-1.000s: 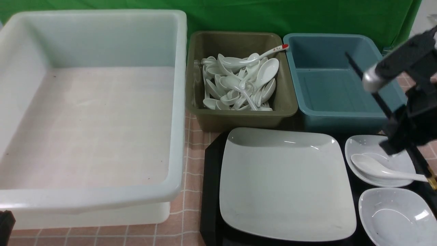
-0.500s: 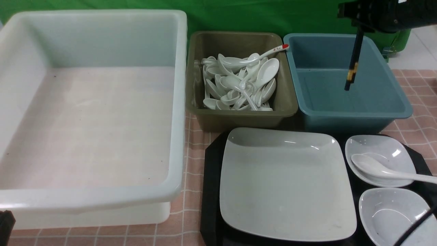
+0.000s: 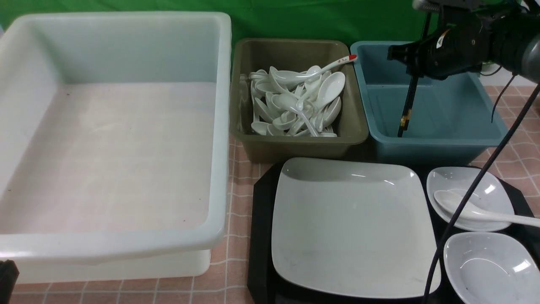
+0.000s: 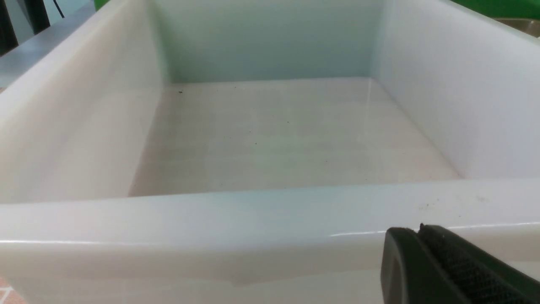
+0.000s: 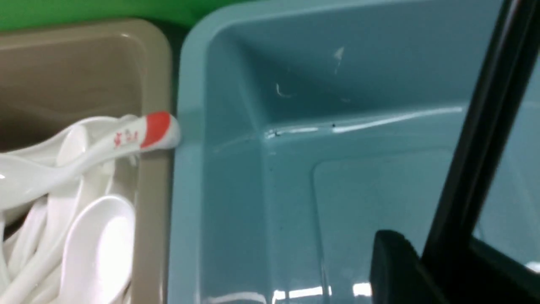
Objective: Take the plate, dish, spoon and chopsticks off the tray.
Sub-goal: Use the right arm to put the chopsticks into the small storage box on the right, then use the right arm to grab a soup spoon from the plate
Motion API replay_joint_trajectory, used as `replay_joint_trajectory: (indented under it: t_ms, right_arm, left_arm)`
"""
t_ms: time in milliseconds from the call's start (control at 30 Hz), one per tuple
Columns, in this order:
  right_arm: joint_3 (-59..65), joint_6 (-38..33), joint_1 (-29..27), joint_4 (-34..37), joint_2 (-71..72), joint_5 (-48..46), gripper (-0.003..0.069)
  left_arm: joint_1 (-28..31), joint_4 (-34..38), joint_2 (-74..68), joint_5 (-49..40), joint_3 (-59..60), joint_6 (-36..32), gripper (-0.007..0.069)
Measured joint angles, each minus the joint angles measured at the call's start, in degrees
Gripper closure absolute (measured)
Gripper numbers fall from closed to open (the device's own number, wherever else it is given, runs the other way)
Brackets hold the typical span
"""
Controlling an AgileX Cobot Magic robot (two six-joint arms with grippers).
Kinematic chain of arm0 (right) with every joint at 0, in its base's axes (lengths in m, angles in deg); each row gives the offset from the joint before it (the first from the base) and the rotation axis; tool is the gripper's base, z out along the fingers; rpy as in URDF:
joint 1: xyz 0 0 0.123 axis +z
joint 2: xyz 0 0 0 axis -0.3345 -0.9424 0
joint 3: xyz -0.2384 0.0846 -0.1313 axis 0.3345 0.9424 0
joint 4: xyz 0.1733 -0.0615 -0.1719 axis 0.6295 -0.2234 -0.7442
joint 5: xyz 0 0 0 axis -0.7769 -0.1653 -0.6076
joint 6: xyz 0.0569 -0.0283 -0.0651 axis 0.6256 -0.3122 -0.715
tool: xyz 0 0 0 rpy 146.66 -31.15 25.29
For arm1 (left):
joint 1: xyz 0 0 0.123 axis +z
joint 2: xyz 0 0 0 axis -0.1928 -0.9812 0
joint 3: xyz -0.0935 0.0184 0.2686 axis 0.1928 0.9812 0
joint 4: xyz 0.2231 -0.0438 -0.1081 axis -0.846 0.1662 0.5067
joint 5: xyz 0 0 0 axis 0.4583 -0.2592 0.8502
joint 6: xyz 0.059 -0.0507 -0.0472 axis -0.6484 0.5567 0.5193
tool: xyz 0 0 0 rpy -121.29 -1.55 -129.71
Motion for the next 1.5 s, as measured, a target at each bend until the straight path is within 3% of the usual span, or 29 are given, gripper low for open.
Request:
replay_joint_trajectory:
  t_ms: [167,300,367,467,500,533,567,633,800,1000,1167,1200,1233,1267,1300,1400,1500]
  right_arm:
    - [-0.07,1.35,0.00,1.93,1.87,-5.05,0.0249]
    - [-0.07,-0.07,0.00,2.04,5.77,-10.47,0.0225]
    - [-0.07,-3.78,0.00,2.15,9.30,-15.33,0.0260]
    - [-0.32,-15.38,0.00,2.10,15.79,-26.19,0.0408]
    - [-0.45,-19.21,0.00,2.10,18.18,-31.95,0.0495]
    - [-0.45,-20.19,0.00,2.10,18.94,-32.81,0.0508]
    - [-0.53,-23.21,0.00,1.65,21.78,-39.65,0.0592]
    - [-0.22,-24.48,0.00,0.57,24.57,-45.53,0.0627]
    - [6.05,-25.58,-0.11,-0.20,31.77,-45.54,0.0629]
    - [22.56,-27.71,-0.11,-1.34,38.89,-45.37,0.0622]
    - [33.79,-30.22,-0.11,-3.14,38.53,-45.22,0.0534]
    - [36.96,-31.50,-0.11,-4.39,37.68,-44.86,0.0454]
    - [37.32,-31.66,-0.11,-4.52,37.68,-44.77,0.0454]
    - [39.88,-33.55,-0.11,-6.02,36.40,-43.58,0.0365]
    - [40.83,-34.74,-0.11,-7.10,35.50,-42.70,0.0322]
    - [41.81,-37.52,-0.11,-10.58,32.55,-40.05,0.0237]
    - [41.81,-38.88,-0.11,-14.14,29.81,-37.10,0.0210]
  left_arm:
    - [0.00,0.00,0.00,0.00,0.00,0.00,0.0620]
    - [0.00,0.00,0.00,0.00,0.00,0.00,0.0620]
    - [0.00,0.00,0.00,0.00,0.00,0.00,0.0620]
    - [0.00,0.00,0.00,0.00,0.00,0.06,0.0620]
    - [0.00,0.00,0.00,0.00,0.00,0.06,0.0620]
    - [0.00,0.00,0.00,0.00,0.00,0.06,0.0620]
    - [0.00,0.00,0.00,0.00,0.00,0.06,0.0620]
    - [0.00,0.00,0.00,0.00,0.00,0.06,0.0620]
    - [0.00,0.00,0.00,0.00,0.00,0.06,0.0620]
    - [0.00,0.00,0.00,0.00,0.00,0.06,0.0620]
    - [0.00,0.00,0.00,0.00,0.00,0.06,0.0620]
    - [0.00,0.00,0.00,0.00,0.00,0.06,0.0620]
    - [0.00,0.00,0.00,0.00,0.00,0.06,0.0620]
    - [0.00,0.00,0.00,0.00,0.00,0.06,0.0620]
    - [0.00,0.00,0.00,0.00,0.00,0.06,0.0620]
    - [0.00,0.00,0.00,0.00,0.00,-0.31,0.0620]
    - [0.00,0.00,0.00,0.00,0.00,-0.01,0.0620]
